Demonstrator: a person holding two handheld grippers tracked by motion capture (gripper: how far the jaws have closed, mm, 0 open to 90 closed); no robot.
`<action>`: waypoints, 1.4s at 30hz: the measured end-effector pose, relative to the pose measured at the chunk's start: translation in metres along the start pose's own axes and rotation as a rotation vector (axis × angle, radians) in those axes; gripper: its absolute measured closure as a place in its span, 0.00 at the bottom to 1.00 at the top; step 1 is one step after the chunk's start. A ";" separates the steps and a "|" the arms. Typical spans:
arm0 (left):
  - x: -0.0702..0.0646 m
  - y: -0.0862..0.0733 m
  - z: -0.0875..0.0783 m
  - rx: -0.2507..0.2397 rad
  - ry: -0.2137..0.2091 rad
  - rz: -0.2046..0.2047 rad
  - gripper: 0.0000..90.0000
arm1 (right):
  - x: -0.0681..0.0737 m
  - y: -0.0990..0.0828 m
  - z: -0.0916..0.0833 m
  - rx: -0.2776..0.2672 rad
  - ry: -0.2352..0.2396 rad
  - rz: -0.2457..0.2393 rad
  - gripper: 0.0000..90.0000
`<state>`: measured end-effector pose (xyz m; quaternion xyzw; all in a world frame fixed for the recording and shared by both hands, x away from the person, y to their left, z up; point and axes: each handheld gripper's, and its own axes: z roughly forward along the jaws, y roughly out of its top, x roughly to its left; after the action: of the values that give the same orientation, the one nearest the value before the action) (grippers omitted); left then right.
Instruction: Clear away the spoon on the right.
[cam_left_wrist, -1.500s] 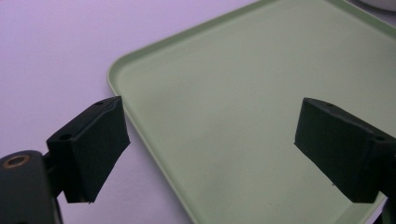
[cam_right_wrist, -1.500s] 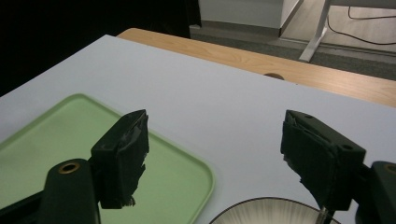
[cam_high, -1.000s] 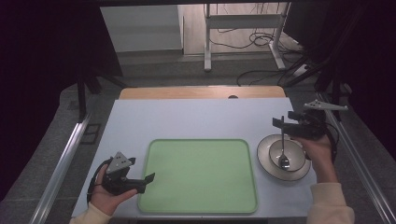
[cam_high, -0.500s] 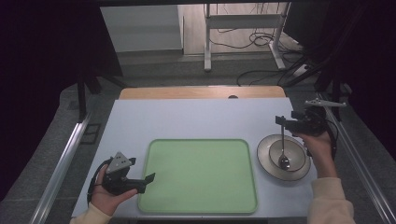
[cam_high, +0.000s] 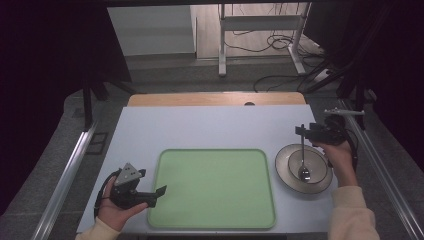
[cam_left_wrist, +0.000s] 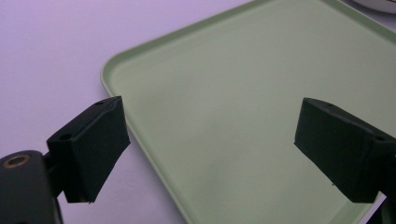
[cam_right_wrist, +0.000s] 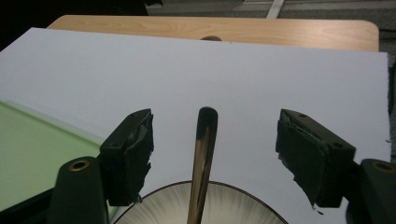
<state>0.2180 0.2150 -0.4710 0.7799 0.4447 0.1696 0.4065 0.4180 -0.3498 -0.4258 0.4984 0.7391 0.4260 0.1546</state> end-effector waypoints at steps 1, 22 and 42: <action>0.000 0.000 0.000 0.000 0.000 -0.001 0.11 | -0.001 -0.001 0.001 0.006 0.001 0.000 0.32; 0.000 0.000 0.000 0.001 -0.001 0.006 0.11 | -0.008 -0.007 0.006 0.060 0.054 0.052 0.77; 0.000 0.000 -0.001 -0.002 -0.001 0.012 0.10 | -0.006 -0.003 -0.010 0.059 0.109 0.046 0.98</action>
<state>0.2177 0.2157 -0.4710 0.7822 0.4395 0.1720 0.4067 0.4127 -0.3603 -0.4230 0.4958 0.7470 0.4338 0.0894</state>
